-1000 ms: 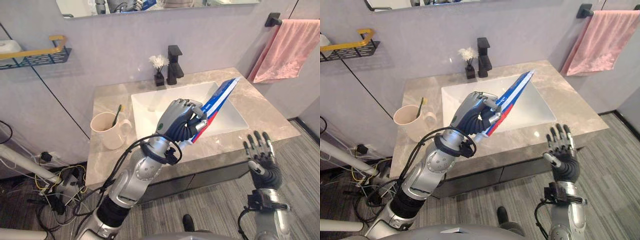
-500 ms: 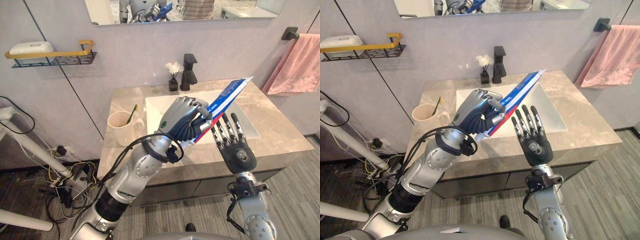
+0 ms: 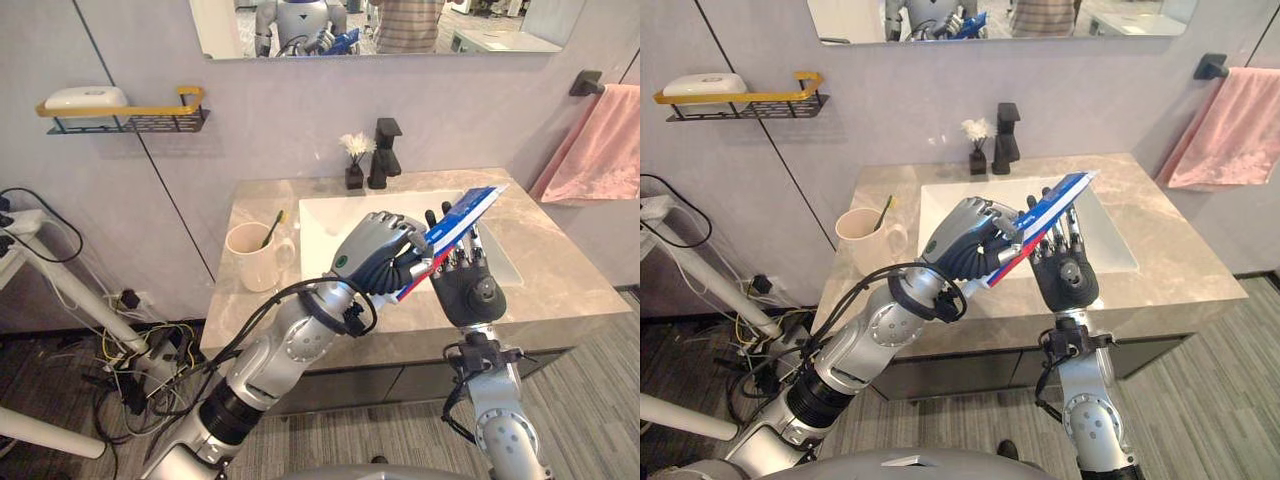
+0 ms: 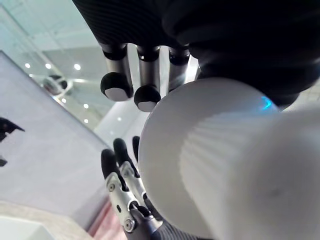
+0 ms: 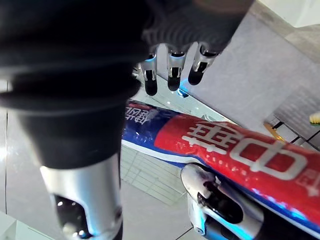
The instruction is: Organize washtable
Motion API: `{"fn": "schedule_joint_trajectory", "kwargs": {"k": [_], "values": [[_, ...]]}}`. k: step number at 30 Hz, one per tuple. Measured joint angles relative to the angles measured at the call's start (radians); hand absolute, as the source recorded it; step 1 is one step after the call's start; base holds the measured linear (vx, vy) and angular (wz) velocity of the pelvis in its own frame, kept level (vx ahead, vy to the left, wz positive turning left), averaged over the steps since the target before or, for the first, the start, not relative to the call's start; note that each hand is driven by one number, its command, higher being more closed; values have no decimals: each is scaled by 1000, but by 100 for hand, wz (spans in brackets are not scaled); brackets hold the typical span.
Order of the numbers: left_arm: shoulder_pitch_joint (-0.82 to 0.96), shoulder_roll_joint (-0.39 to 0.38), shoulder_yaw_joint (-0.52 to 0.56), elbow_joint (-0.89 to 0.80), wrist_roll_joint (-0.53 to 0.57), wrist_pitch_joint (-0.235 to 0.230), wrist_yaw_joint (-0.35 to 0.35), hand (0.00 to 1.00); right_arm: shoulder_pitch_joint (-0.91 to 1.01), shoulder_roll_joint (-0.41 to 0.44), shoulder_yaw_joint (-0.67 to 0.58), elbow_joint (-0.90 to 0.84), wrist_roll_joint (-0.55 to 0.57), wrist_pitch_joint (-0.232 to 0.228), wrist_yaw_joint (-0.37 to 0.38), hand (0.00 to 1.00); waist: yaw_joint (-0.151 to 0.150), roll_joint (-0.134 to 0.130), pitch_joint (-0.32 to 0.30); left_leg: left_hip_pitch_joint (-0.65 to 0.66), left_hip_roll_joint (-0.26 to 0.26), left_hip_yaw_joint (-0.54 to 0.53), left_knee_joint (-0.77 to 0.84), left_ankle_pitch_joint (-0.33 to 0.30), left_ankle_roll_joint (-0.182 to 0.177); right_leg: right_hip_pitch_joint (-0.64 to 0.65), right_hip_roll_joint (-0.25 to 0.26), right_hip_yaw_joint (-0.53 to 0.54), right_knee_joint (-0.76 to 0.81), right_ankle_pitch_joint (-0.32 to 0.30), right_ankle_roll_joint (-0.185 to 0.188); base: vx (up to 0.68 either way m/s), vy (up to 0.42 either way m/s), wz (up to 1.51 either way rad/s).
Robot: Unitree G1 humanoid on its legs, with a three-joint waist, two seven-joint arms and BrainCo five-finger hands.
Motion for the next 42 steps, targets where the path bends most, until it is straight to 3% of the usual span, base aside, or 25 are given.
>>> {"fn": "schedule_joint_trajectory", "kwargs": {"k": [18,19,30,40,41,42], "values": [[0,-6,-87,41,-4,-19,8,100,-79,21,44,83,40,-41,-35,0,18,-15,-12,-4,0,-20,-6,9,-3,2,-1,-20,-1,-3,-4,0,-2,2],[0,-6,-88,43,-4,-18,8,100,-81,23,44,93,40,-41,-35,100,18,-17,-13,-4,0,-20,-6,9,-3,2,-1,-20,-1,-3,-4,18,-1,3],[0,-5,-88,61,-21,-16,30,100,-82,40,65,98,40,-67,-40,100,19,-40,-29,-4,0,-22,-5,10,-3,4,-2,-22,-1,-3,-4,0,0,0],[0,-7,-92,78,-21,-9,33,100,-82,44,72,99,40,-76,-50,100,18,-41,-29,-4,0,-22,-5,10,-4,4,-1,-22,-1,-4,-5,0,0,0],[0,-7,-92,78,-21,-5,33,0,-82,46,73,99,40,-77,-49,100,18,-41,-29,-4,0,-22,-5,10,-4,4,-2,-22,-1,-4,-5,0,0,0],[0,-7,-92,78,-21,-3,33,0,-82,48,73,99,40,-77,-50,100,18,-41,-29,-4,0,-22,-5,10,-4,4,-2,-22,-1,-3,-5,0,0,0]]}}
